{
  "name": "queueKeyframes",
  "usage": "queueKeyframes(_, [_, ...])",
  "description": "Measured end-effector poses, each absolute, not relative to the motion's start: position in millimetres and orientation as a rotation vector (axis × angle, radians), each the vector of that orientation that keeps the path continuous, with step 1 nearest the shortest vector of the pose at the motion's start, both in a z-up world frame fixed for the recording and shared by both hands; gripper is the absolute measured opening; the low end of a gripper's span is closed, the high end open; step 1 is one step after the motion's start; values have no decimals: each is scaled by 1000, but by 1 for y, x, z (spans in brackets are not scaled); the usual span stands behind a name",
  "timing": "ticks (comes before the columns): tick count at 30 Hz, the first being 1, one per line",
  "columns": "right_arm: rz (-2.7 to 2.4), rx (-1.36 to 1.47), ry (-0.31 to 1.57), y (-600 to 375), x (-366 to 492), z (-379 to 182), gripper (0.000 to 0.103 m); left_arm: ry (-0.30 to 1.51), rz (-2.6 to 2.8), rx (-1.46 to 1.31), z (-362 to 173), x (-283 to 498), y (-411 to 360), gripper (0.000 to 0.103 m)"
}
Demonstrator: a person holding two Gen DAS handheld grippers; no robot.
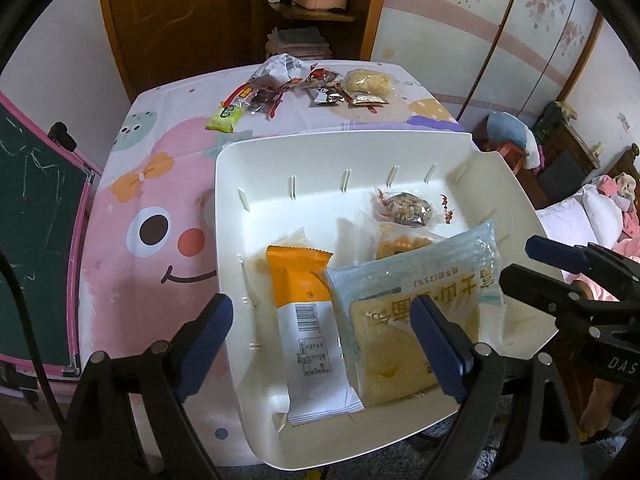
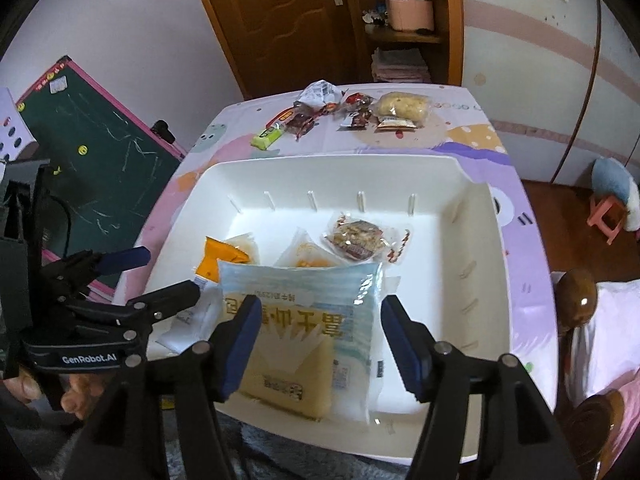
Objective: Organize snacks
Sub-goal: 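Open both tools and move them from the tray toward the loose snacks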
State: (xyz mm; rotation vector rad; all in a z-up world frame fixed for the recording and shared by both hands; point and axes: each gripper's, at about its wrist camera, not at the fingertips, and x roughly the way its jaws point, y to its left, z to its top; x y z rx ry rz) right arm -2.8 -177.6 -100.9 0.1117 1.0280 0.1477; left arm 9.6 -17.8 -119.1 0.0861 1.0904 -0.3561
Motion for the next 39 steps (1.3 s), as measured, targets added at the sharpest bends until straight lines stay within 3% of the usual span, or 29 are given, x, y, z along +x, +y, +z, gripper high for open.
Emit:
queueKeyframes(18, [162, 137, 1056, -179, 4, -110, 62, 1054, -353, 152, -114, 11, -28, 90])
queueKeyframes(26, [134, 115, 1022, -187, 20, -94, 62, 994, -323, 152, -87, 37, -20, 90])
queueKeyframes(32, [129, 118, 978, -200, 46, -56, 62, 900, -299, 205, -44, 64, -13, 90])
queueKeyframes(39, [107, 70, 852, -218, 97, 32, 62, 741, -261, 283, 41, 111, -8, 90])
